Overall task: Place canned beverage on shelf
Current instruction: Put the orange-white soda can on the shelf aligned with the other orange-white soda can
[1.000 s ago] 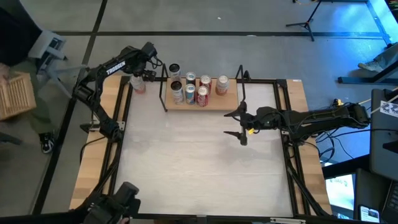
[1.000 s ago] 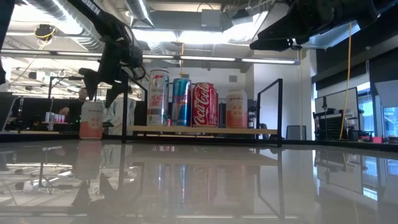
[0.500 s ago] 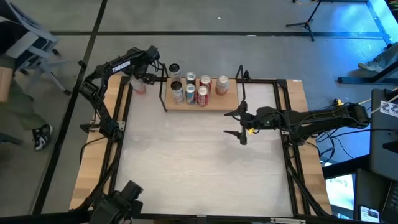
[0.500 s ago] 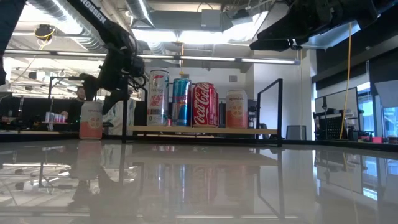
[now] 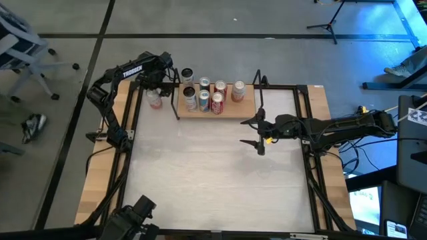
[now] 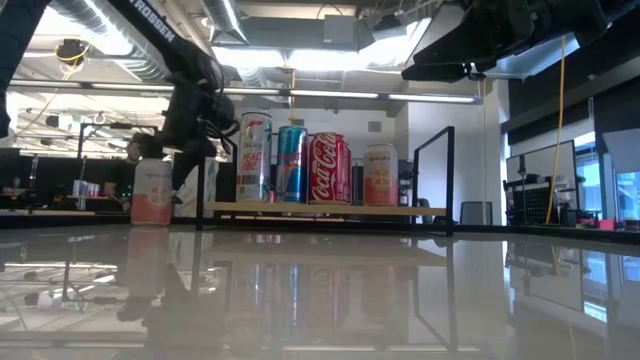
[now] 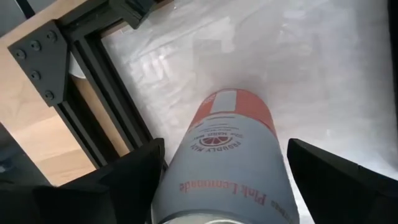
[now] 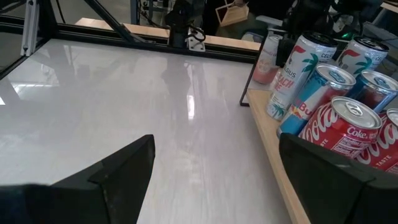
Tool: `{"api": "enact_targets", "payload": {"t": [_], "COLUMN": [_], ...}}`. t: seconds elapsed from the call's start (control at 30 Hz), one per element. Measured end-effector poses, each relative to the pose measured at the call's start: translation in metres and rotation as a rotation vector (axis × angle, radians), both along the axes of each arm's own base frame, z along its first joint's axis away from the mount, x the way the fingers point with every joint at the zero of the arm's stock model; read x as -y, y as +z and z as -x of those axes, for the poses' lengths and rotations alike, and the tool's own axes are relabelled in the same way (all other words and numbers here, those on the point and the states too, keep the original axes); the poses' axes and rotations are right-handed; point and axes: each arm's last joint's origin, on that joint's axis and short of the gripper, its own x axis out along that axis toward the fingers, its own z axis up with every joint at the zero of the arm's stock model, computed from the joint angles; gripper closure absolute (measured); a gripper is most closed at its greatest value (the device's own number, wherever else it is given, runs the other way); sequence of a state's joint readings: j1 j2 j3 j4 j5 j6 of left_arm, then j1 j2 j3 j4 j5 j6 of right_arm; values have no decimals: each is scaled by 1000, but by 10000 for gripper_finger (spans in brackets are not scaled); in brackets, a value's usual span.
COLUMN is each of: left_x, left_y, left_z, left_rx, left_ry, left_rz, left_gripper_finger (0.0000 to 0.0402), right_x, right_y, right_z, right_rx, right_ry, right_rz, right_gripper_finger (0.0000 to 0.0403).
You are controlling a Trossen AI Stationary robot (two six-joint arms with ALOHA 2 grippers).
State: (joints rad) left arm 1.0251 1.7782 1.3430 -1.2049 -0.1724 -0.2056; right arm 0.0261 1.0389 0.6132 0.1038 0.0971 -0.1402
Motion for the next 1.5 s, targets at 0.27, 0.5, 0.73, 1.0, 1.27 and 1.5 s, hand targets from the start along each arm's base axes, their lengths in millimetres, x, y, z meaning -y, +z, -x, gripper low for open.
{"api": "enact_targets", "payload": {"t": [0.27, 0.5, 0.73, 1.0, 1.27, 1.5], "left_x": [10, 24, 32, 45, 73, 88], "left_y": [0, 1, 2, 34, 82, 100], "left_z": [-10, -22, -30, -18, 3, 14], "left_rx": [-16, -48, -96, -100, 11, 51], "left_ry": [-59, -159, -208, -238, -183, -175], "left_rz": [34, 80, 65, -22, -173, -226], "left_gripper_finger": [129, 170, 184, 183, 182, 180], "right_x": [0, 0, 0, 0, 0, 0], "right_y": [0, 0, 0, 1, 1, 2], "right_z": [0, 0, 0, 0, 0, -1], "right_rx": [0, 0, 3, 5, 13, 21], "right_ry": [0, 0, 0, 0, 6, 6], "right_rz": [0, 0, 0, 3, 21, 21], "right_gripper_finger": [63, 63, 63, 63, 63, 63]}}
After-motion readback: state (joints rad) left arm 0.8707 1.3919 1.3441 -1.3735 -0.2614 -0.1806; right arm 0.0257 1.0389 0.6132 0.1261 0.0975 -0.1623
